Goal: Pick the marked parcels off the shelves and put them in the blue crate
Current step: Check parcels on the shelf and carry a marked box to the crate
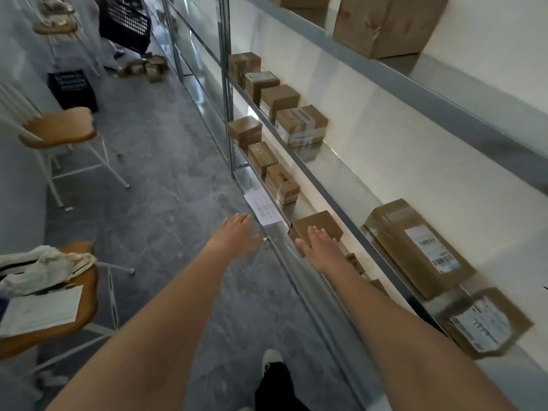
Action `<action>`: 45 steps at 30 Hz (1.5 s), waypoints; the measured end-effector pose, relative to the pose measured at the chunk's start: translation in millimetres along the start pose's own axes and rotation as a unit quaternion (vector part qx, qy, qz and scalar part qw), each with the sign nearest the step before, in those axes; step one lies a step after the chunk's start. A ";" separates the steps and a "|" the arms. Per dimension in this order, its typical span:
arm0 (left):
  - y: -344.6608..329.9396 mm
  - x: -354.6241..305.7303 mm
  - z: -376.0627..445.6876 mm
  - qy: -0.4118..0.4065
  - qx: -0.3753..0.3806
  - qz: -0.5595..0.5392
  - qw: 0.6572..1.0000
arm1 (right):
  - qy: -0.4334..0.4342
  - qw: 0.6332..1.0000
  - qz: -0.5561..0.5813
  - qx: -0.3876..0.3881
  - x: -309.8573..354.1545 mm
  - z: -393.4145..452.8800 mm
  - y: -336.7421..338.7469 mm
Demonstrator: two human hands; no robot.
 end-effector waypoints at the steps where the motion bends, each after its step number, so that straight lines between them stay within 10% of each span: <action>1: 5.7 -0.5 13.5 0.001 -0.006 0.000 1.000 | 0.004 1.000 0.001 -0.004 -2.3 15.0 6.6; 18: 115.1 43.1 205.6 0.021 0.000 0.009 1.000 | 0.013 0.999 -0.029 -0.028 5.5 219.0 108.2; 28: 186.4 32.1 339.8 -0.077 0.017 0.022 0.997 | -0.127 0.988 0.083 -0.030 -28.1 307.3 139.9; 35: 200.7 -10.8 441.7 -0.068 0.041 -0.064 0.995 | -0.335 0.753 0.555 -0.112 -61.4 368.2 161.2; 45: 177.0 -78.9 548.8 -0.148 0.117 -0.092 0.978 | -0.347 0.648 0.671 -0.095 -61.9 413.3 156.8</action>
Point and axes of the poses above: each hand's wrist, its own z-axis towards the middle knuckle, its own y-axis out of the back of the hand, x = y × z, the point moved 8 cm from there along z, towards the middle knuckle, and after that the axes turned 12 degrees about -z, right-handed, at the moved point
